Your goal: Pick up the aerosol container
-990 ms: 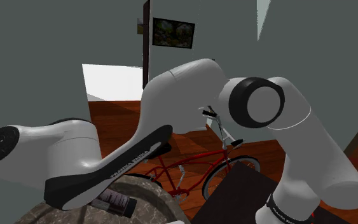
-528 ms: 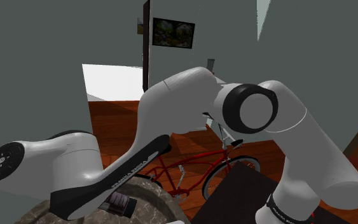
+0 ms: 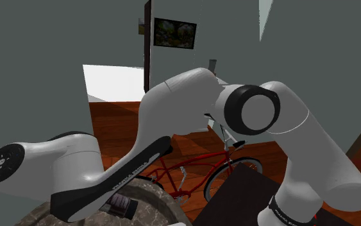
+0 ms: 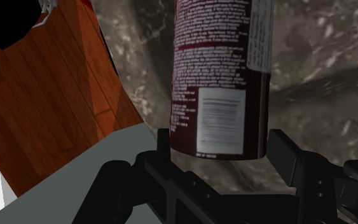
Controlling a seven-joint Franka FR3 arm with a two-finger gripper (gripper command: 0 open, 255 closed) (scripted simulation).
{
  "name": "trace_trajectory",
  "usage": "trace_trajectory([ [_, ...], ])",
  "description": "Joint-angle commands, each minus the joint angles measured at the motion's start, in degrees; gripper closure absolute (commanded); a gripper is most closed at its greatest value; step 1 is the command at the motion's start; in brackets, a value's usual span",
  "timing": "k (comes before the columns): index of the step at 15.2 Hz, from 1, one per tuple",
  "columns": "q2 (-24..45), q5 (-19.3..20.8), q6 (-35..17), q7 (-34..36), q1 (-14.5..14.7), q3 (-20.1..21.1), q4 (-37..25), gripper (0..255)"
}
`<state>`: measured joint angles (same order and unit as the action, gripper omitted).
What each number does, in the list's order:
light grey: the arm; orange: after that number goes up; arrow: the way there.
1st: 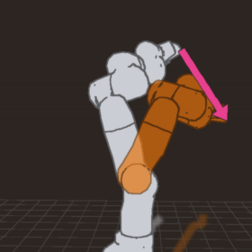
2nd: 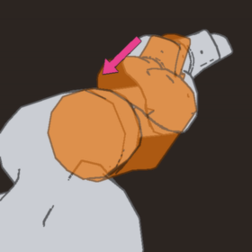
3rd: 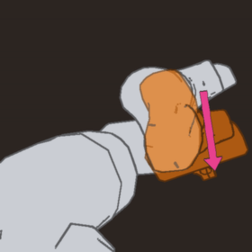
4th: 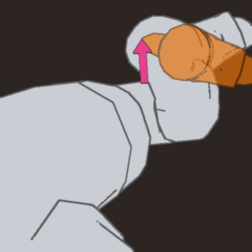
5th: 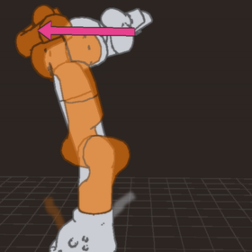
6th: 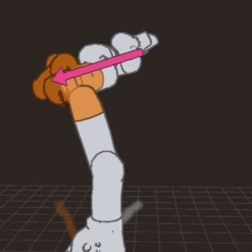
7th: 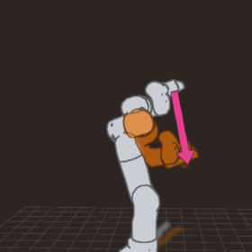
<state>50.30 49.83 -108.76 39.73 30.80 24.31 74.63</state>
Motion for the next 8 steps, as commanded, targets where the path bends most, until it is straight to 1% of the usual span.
trace_trajectory([
  [1,0.0,0.0,0.0,0.0,0.0,0.0,0.0,255],
  [8,-2.5,-1.1,2.2,-1.5,-0.4,0.8,-0.1,255],
])
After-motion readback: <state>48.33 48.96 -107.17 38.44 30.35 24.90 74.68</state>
